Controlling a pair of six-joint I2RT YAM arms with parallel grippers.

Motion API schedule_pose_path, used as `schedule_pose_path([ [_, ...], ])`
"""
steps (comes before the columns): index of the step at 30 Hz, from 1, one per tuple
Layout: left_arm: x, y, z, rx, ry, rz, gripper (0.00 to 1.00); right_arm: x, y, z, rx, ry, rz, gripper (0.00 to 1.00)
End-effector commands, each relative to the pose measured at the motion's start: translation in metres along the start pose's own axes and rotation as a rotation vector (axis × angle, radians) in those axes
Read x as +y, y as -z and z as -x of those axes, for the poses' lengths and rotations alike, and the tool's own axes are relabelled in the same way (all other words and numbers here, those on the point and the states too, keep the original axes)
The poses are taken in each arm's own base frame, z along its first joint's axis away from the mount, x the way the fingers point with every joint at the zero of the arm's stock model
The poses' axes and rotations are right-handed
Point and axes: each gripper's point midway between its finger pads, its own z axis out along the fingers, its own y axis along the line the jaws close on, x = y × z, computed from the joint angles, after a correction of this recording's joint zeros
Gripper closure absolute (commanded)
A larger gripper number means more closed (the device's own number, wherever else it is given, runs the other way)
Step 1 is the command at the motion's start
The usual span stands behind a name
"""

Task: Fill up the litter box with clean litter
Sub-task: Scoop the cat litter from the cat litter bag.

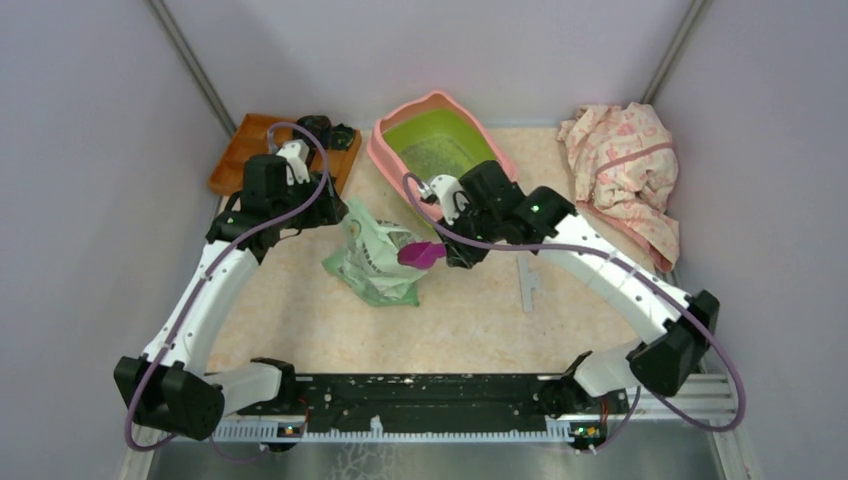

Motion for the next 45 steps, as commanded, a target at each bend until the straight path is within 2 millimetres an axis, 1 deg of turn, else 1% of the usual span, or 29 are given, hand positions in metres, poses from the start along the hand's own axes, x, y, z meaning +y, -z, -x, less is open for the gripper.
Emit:
schedule_pose_path([
  [1,-0.003,0.006,0.005,-0.028,-0.010,-0.011,0.15,0.006,-0.015,0.038,-0.037,0.088,-0.008,1.00],
  [6,-0.002,0.005,0.002,-0.025,-0.009,-0.008,0.15,0.019,-0.043,0.041,0.067,0.133,-0.011,1.00],
  [7,-0.002,0.005,0.001,-0.026,-0.010,-0.007,0.15,0.022,-0.045,0.044,0.081,0.141,-0.012,1.00],
  [8,-0.001,0.005,0.000,-0.023,-0.009,-0.007,0.15,0.023,-0.048,0.042,0.109,0.146,-0.018,1.00],
  [11,-0.001,0.005,-0.002,-0.022,-0.010,-0.008,0.15,0.023,-0.051,0.040,0.185,0.160,-0.052,1.00],
  [15,-0.002,0.002,-0.005,-0.017,-0.008,-0.018,0.15,0.017,-0.056,0.039,0.286,0.185,-0.114,1.00],
  [19,-0.002,0.002,-0.006,-0.017,-0.010,-0.018,0.15,0.018,-0.077,0.040,0.333,0.193,-0.108,1.00],
  [23,0.000,0.003,-0.007,-0.018,-0.014,-0.011,0.15,0.023,-0.096,0.031,0.375,0.195,-0.072,1.00],
  [28,0.002,0.001,-0.010,-0.009,-0.012,-0.004,0.15,0.036,-0.123,0.028,0.335,0.196,0.019,1.00],
  [32,0.005,-0.001,-0.012,-0.005,-0.012,0.006,0.15,0.045,-0.148,0.026,0.275,0.180,0.072,1.00],
  [39,0.005,-0.002,-0.011,-0.005,-0.012,0.009,0.15,0.054,-0.189,0.028,0.183,0.125,0.113,1.00],
  [42,0.006,-0.001,-0.011,-0.006,-0.012,0.014,0.15,0.053,-0.202,0.025,0.154,0.112,0.115,1.00],
  [45,0.007,0.000,-0.011,-0.007,-0.015,0.022,0.15,0.053,-0.208,0.026,0.092,0.114,0.112,1.00],
])
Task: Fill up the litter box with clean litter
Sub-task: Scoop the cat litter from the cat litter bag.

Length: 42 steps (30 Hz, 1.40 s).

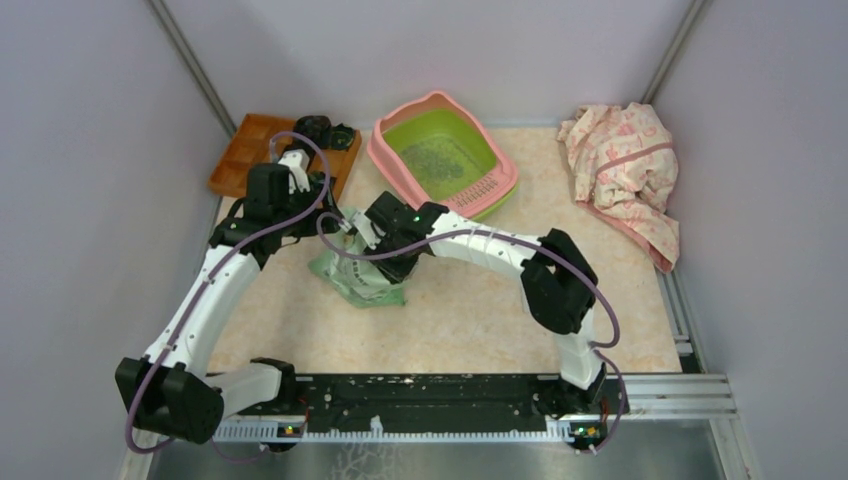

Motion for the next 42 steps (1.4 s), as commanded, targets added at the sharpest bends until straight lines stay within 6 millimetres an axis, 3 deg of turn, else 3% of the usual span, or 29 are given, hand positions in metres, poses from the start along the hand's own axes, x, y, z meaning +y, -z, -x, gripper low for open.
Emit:
schedule_pose_path([
  [1,-0.008,0.005,0.008,-0.035,-0.011,-0.033,0.15,0.012,-0.014,0.027,-0.176,0.015,0.037,1.00],
  [8,-0.007,0.006,0.011,-0.042,-0.012,-0.027,0.15,0.012,0.012,0.032,-0.380,0.069,-0.017,1.00],
  [15,-0.009,0.004,0.014,-0.040,-0.010,-0.032,0.15,0.012,0.053,0.043,-0.569,0.111,-0.091,1.00],
  [22,-0.008,0.005,0.016,-0.040,-0.011,-0.022,0.15,0.017,0.079,0.035,-0.660,0.123,-0.129,1.00],
  [28,-0.007,0.004,0.016,-0.038,-0.008,-0.019,0.15,0.015,0.099,0.009,-0.644,0.110,-0.165,1.00],
  [32,-0.008,0.001,0.015,-0.033,-0.005,-0.022,0.15,0.012,0.123,-0.007,-0.680,0.094,-0.207,1.00],
  [42,-0.009,-0.001,0.018,-0.035,-0.002,-0.024,0.15,0.006,0.141,-0.053,-0.671,0.055,-0.259,1.00],
])
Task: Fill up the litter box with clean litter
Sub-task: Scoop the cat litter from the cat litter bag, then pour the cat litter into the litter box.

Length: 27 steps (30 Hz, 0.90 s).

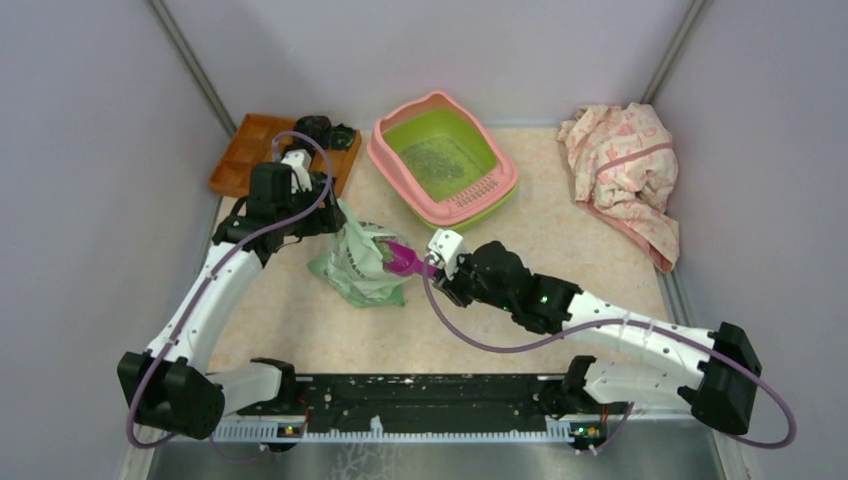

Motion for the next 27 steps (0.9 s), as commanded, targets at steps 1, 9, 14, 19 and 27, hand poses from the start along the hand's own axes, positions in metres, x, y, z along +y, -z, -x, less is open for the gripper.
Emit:
schedule_pose_path([
  [1,-0.009,0.005,0.021,-0.053,0.000,-0.026,0.15,-0.007,0.019,0.001,-0.035,-0.017,-0.050,1.00],
  [9,-0.009,0.004,0.021,-0.050,0.001,-0.023,0.15,-0.020,0.052,0.004,-0.050,-0.023,-0.115,1.00],
  [14,-0.011,0.002,0.021,-0.045,0.002,-0.030,0.15,-0.028,0.067,0.015,-0.064,-0.016,-0.152,1.00],
  [19,-0.012,0.002,0.022,-0.047,0.002,-0.037,0.15,-0.037,0.074,0.026,-0.091,-0.033,-0.183,1.00],
  [27,-0.011,0.000,0.018,-0.045,-0.001,-0.040,0.15,-0.055,0.074,0.048,-0.153,-0.073,-0.201,1.00],
])
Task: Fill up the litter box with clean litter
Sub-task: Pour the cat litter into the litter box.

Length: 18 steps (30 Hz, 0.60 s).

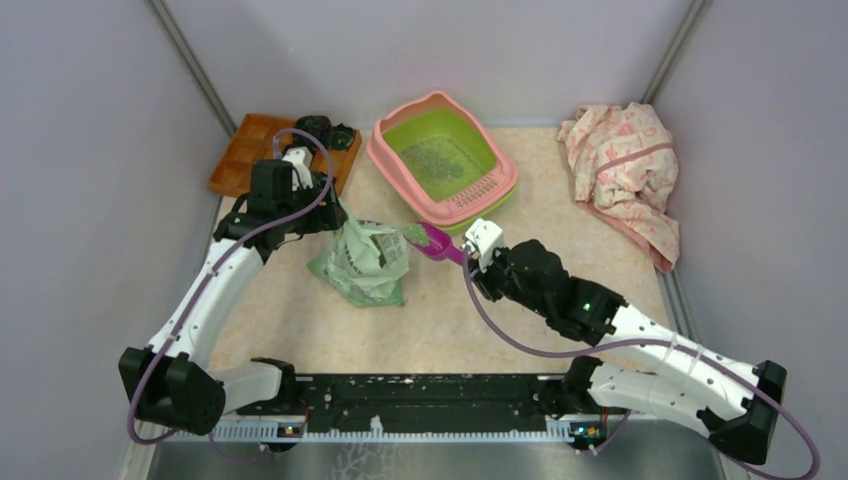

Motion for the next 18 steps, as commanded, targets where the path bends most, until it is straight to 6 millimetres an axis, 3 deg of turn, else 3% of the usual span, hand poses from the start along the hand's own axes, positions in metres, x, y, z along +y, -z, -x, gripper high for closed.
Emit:
schedule_pose_path([
  [1,-0.009,0.003,0.014,-0.044,-0.005,-0.032,0.15,-0.020,0.007,0.056,-0.157,-0.059,-0.036,1.00],
  [6,-0.010,0.003,0.013,-0.044,-0.007,-0.038,0.15,-0.049,0.002,0.066,-0.157,-0.083,-0.089,1.00],
  [11,-0.010,0.002,0.011,-0.042,-0.007,-0.041,0.15,-0.089,-0.018,0.073,-0.104,-0.135,-0.129,1.00],
  [15,-0.010,0.004,0.011,-0.043,-0.009,-0.044,0.15,-0.121,-0.055,0.063,0.077,-0.165,-0.148,1.00],
  [18,-0.011,0.006,0.012,-0.047,-0.008,-0.049,0.15,-0.143,-0.078,0.075,0.192,-0.156,-0.172,1.00],
])
